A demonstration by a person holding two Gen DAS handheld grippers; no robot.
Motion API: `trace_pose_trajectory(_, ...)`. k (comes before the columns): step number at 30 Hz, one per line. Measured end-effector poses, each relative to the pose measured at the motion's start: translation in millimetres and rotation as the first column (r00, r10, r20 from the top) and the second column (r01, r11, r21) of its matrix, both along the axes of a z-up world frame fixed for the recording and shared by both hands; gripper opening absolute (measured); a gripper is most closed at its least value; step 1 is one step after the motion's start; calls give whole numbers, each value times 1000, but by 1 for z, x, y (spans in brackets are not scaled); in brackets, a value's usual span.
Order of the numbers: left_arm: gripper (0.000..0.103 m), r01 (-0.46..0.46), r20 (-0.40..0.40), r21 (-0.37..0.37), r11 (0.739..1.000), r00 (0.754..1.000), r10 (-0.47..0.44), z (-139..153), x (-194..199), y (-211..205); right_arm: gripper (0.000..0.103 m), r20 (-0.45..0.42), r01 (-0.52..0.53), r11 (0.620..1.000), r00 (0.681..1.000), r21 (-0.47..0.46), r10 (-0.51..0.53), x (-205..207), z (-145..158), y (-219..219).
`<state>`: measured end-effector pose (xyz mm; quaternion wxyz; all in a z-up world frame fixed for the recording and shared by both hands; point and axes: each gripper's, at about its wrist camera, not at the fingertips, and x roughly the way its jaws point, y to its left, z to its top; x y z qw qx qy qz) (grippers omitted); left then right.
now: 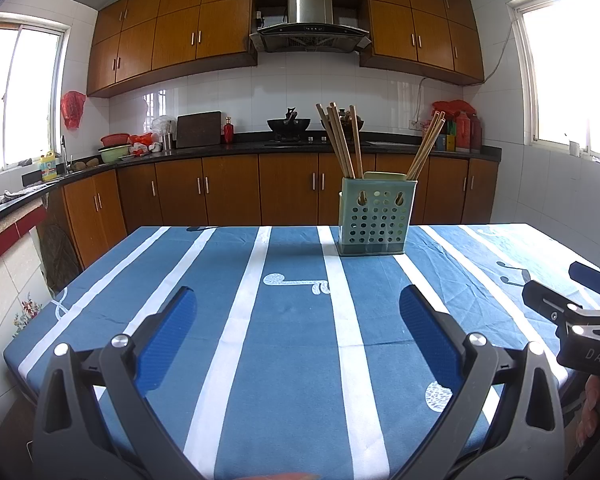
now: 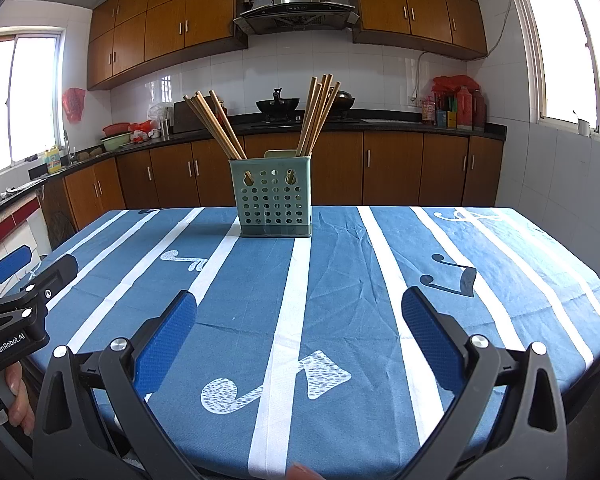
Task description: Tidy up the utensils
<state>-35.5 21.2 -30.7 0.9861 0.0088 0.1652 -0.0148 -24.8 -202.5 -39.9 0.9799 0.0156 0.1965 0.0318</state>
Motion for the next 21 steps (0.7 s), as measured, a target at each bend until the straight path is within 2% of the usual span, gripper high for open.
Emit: trace_pose_trajectory(21, 99, -1, -4, -5, 1000, 1000, 1, -2, 0, 1, 101, -1, 1, 1000, 1000, 1, -1, 0, -1, 1)
